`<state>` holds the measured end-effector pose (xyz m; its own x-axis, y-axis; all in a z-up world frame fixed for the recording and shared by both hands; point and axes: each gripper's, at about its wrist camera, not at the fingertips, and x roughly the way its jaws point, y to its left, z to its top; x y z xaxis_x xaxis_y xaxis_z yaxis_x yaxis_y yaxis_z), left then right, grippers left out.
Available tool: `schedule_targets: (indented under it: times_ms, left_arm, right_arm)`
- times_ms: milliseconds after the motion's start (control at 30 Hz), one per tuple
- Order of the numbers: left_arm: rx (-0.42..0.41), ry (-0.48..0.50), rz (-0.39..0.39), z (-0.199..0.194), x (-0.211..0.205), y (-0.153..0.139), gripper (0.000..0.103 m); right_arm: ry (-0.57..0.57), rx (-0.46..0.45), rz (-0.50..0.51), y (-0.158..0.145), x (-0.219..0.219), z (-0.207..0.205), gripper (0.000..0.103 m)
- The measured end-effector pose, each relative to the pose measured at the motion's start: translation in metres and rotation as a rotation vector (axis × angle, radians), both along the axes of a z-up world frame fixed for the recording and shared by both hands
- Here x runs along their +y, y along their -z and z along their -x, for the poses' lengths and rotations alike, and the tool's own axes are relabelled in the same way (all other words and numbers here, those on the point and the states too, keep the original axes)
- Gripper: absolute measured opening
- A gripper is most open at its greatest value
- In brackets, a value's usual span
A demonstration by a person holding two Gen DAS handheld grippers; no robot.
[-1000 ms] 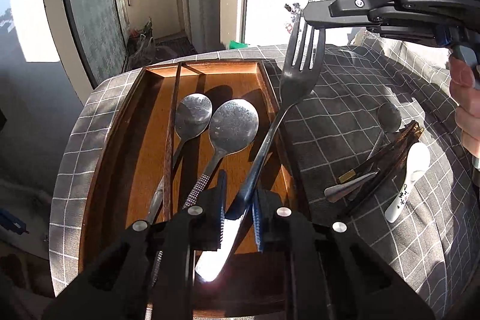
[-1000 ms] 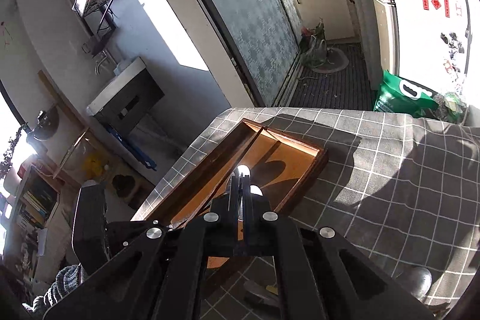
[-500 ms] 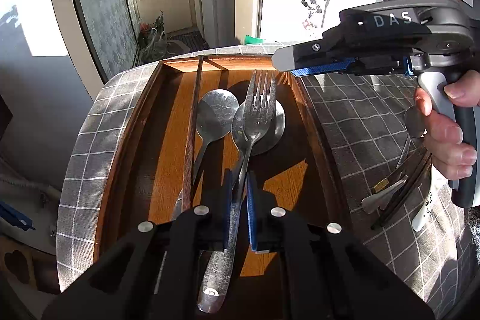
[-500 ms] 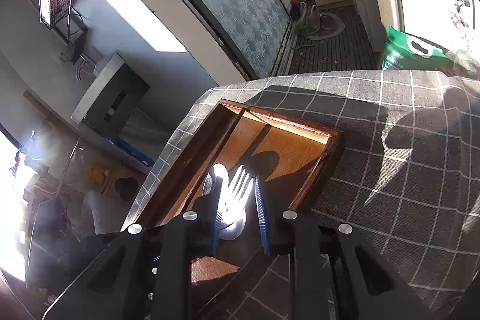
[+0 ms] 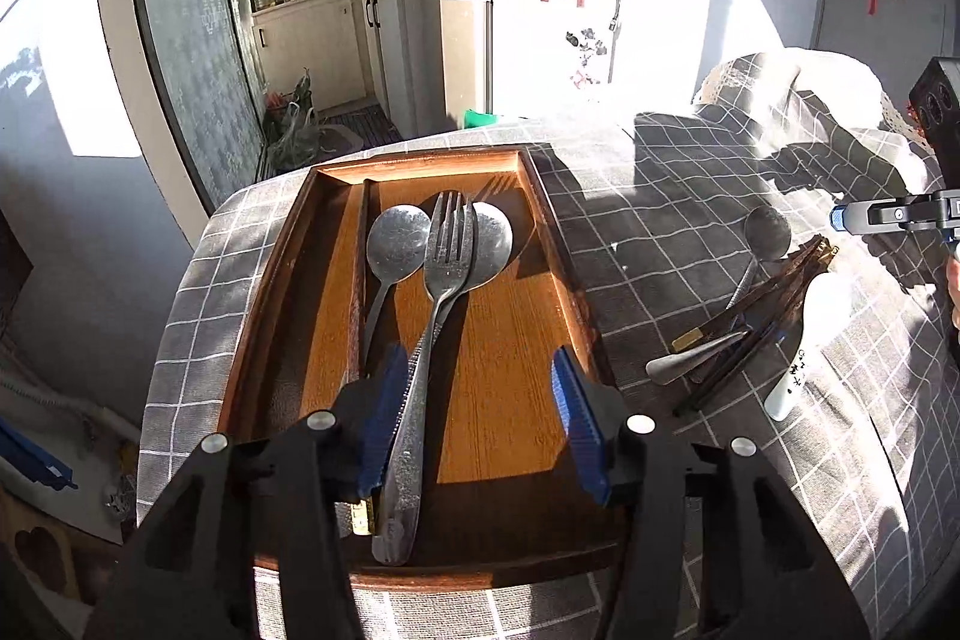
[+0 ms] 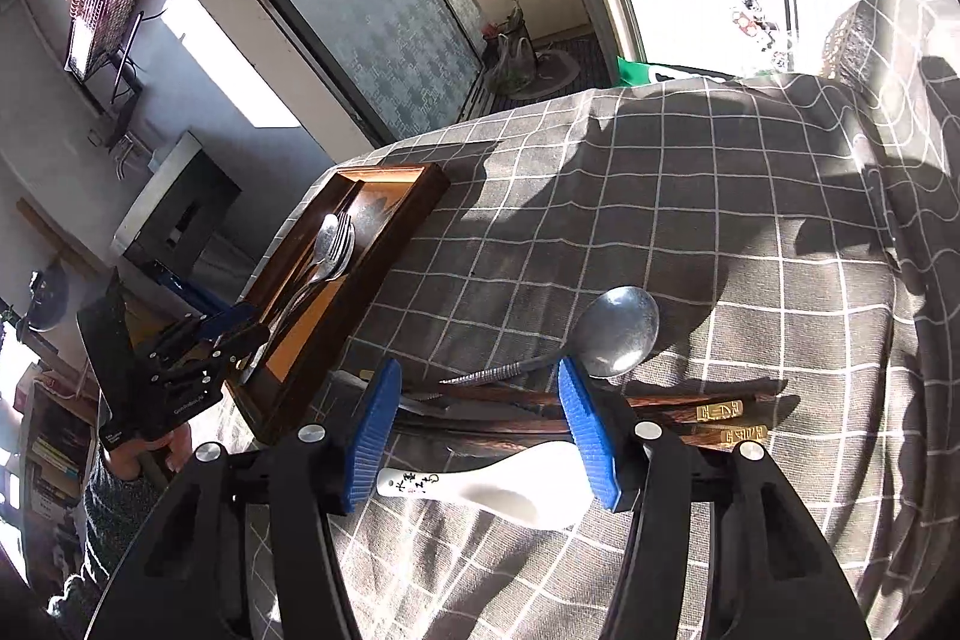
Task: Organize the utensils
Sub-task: 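Grasp the white ceramic spoon by its handle with the right tool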
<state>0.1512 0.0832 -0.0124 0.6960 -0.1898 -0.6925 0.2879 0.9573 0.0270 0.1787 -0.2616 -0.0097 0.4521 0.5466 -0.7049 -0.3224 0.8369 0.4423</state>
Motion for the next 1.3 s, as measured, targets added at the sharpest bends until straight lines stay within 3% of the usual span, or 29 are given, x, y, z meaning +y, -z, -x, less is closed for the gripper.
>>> schedule_targets:
  times_ms: [167,467,667,833,900,1300]
  left_arm:
    - [-0.027,0.167,0.051,0.032,-0.038,-0.004,0.075]
    - [0.000,0.342,0.055,0.055,-0.109,0.011,0.079]
    - [0.025,0.376,0.049,0.046,-0.132,0.021,0.079]
    - [0.041,0.393,0.038,0.043,-0.138,0.030,0.079]
    - [0.048,0.401,0.034,0.042,-0.140,0.033,0.079]
    - [0.042,0.420,0.041,0.039,-0.147,0.035,0.079]
  right_arm:
    - [0.041,0.040,-0.020,0.022,-0.017,0.015,0.056]
    - [0.072,0.031,0.053,0.034,-0.006,0.022,0.041]
    - [0.075,0.028,0.087,0.041,0.003,0.018,0.033]
    - [0.076,0.014,0.106,0.043,0.006,0.016,0.011]
    - [0.064,0.006,0.089,0.042,0.005,0.017,0.008]
    - [-0.009,-0.102,0.034,-0.003,0.004,0.042,0.005]
